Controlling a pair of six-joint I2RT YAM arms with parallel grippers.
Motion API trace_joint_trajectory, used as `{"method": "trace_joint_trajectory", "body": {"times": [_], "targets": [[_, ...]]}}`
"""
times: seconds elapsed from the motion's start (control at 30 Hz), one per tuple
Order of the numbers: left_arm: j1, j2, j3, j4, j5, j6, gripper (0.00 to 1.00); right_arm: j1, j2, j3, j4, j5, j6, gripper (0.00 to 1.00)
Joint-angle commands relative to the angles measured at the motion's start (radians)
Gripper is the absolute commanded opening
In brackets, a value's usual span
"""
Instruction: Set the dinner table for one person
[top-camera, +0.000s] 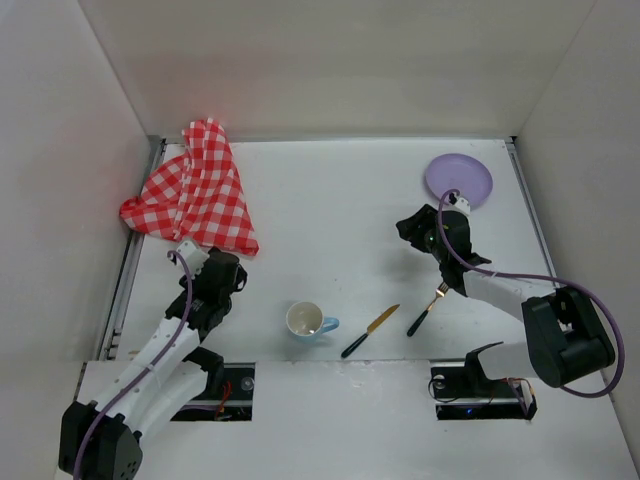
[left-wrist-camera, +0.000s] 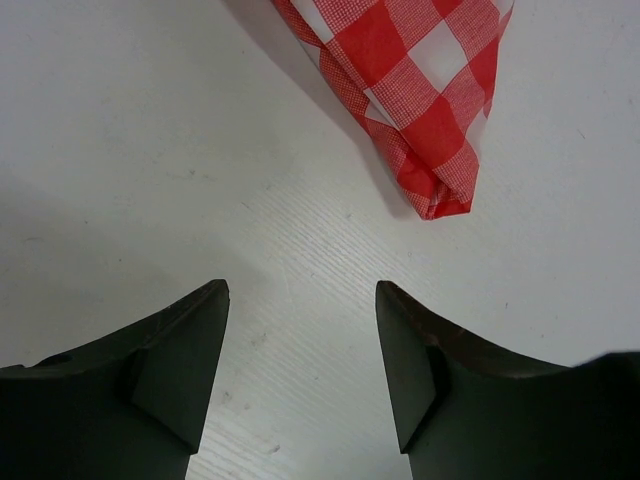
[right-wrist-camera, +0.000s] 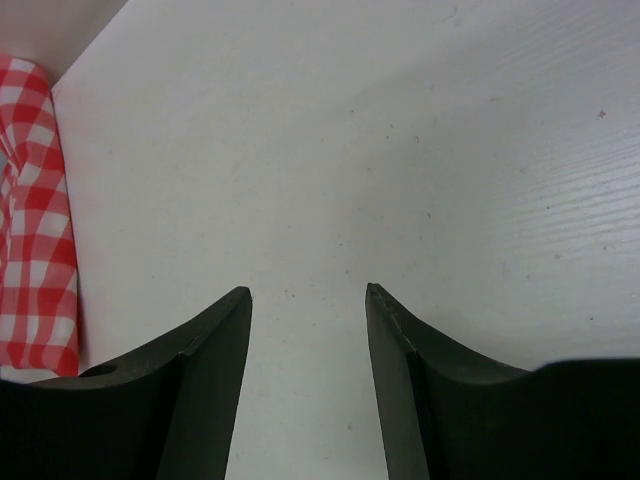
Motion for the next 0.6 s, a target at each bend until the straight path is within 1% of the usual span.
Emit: {"method": "trace_joint_trajectory", "body": {"times": [0.0,0.27,0.33,0.4,0.47,0.5,0.57], "targets": [[0.010,-0.008,-0.009,0.037,0.002,0.013,0.59,-0.005,-0.008,0.009,0.058,0.008,0.007,0.55],[0.015,0.022,-0.004,0.138,0.025,0.000,0.59,-0.002,-0.008,0.009,0.060,0.009,0.007,0.55],[0.021,0.029,-0.001,0.167,0.025,-0.004,0.57,-0.005,-0.002,0.009,0.060,0.001,0.007,0.52],[0.021,0.021,-0.009,0.199,0.025,-0.010,0.56,-0.002,-0.004,0.012,0.055,0.000,0.002,0.39],[0.026,0.012,-0.018,0.238,0.025,-0.016,0.55,-0.002,-0.007,0.020,0.049,-0.002,-0.010,0.20],[0.032,0.015,-0.018,0.256,0.025,-0.016,0.55,-0.002,-0.002,0.028,0.043,-0.005,-0.021,0.14],[0.047,0.039,-0.010,0.281,0.023,-0.026,0.54,0.013,0.018,0.046,0.025,-0.012,-0.030,0.11]]}}
